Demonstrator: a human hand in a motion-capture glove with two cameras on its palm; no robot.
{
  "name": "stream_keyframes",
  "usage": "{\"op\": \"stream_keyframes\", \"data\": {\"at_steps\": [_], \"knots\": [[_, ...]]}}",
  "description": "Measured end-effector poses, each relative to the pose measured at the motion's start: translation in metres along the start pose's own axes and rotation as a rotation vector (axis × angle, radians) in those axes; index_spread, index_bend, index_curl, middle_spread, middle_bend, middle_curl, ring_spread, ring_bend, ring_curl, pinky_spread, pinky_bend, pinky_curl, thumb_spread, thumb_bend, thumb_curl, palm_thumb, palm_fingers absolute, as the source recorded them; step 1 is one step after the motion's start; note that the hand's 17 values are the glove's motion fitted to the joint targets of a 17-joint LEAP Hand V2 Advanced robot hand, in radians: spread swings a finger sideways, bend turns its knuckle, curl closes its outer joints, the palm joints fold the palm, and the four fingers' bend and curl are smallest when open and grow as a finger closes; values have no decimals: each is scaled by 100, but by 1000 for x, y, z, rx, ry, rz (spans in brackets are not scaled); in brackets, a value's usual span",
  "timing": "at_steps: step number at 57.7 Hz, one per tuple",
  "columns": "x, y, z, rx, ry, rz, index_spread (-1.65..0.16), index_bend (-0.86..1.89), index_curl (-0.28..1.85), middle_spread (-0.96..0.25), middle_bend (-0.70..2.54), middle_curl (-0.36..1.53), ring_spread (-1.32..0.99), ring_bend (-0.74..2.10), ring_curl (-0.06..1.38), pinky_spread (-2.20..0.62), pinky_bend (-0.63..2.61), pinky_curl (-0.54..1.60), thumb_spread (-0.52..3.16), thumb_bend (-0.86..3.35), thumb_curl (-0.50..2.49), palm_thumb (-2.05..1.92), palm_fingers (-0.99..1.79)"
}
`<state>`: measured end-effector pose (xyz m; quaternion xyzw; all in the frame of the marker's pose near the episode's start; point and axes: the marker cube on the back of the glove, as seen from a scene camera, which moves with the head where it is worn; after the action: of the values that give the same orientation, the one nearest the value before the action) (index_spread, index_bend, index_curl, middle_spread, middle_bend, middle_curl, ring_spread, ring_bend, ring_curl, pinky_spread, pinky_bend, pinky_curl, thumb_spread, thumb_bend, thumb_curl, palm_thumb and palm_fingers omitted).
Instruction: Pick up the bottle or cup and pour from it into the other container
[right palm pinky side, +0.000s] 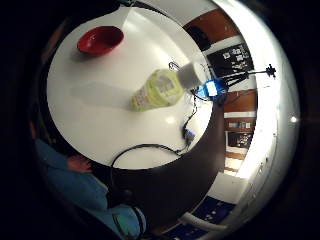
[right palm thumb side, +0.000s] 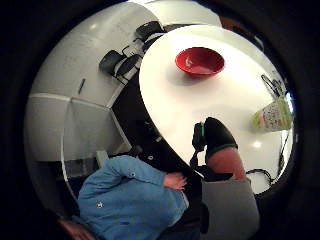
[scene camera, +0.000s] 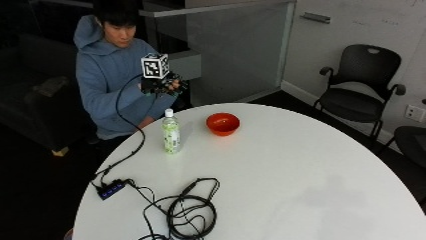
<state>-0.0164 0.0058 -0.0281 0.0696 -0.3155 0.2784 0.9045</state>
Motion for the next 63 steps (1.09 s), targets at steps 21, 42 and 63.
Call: {"op": "stream_keyframes", "data": {"at_steps": [21,42,63], "knots": [[48,38,-18,191,-29,108,-38,15,23,1,21,32,17,45,26,23,60,24,101,-2,47,78,16],[110,75,-23,292,-182,165,-36,14,24,4,19,32,16,45,28,24,57,24,99,-3,48,78,17],[166,81,4,403,-530,199,-34,13,23,9,18,31,17,51,29,24,63,27,98,-3,45,71,13]]}}
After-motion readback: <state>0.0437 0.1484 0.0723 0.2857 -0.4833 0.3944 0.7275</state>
